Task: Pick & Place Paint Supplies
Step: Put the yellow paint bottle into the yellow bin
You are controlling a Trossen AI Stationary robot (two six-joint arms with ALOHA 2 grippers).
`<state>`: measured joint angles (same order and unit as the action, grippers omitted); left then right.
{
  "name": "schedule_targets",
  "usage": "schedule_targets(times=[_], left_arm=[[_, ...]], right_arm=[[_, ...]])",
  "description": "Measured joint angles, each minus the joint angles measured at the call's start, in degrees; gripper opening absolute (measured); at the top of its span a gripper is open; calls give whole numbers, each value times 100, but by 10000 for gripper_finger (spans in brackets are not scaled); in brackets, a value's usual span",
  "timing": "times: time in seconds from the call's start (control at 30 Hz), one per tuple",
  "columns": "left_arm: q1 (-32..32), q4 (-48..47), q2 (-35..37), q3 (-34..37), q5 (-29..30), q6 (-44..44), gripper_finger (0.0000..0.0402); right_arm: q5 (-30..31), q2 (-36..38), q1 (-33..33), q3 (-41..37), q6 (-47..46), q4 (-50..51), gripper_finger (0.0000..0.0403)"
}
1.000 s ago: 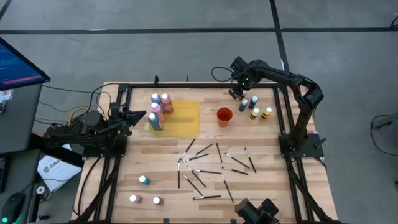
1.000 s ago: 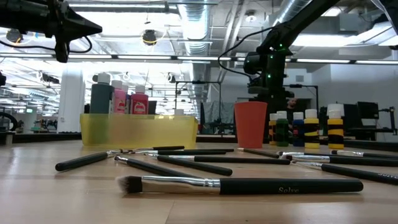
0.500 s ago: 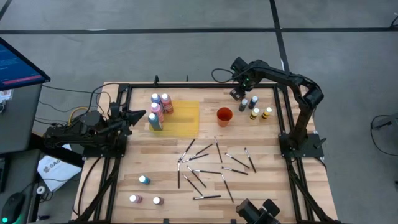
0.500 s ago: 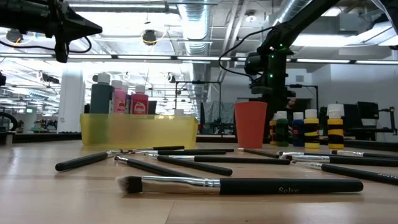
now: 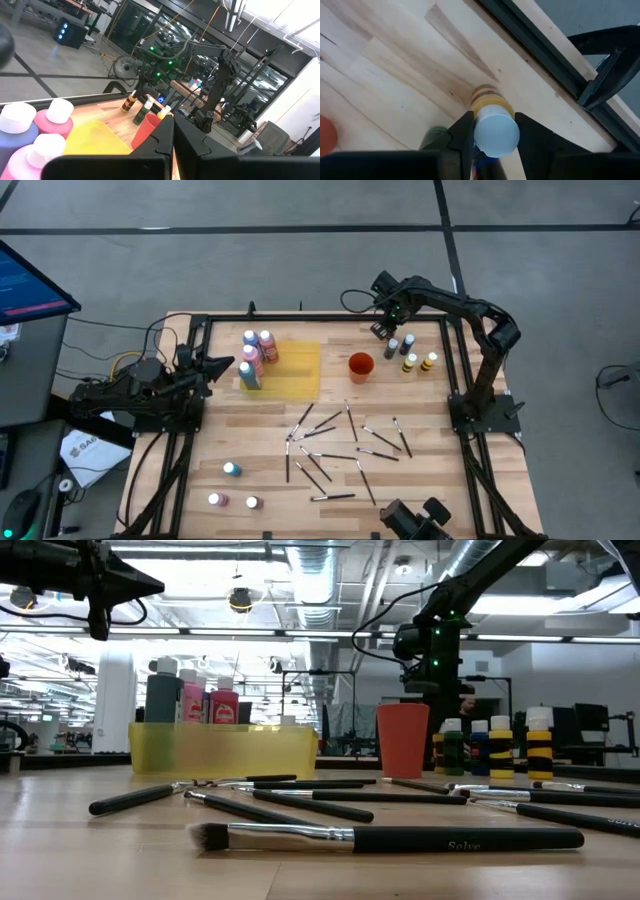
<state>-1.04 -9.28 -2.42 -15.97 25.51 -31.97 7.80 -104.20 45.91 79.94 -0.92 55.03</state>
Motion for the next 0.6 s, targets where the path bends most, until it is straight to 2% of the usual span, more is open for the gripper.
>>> schedule_targets(times=[0.27,0.4,0.6], left_arm=[[0,8,0,0,-1,-2,1],[0,23,0,0,-1,-2,1],[0,33,0,0,-1,-2,1]], right_arm=[[-13,35,-320,1027,-5,310,111],[-20,-10,-745,1614,-19,296,111],[-48,-11,-1516,2008,-198,-161,111]])
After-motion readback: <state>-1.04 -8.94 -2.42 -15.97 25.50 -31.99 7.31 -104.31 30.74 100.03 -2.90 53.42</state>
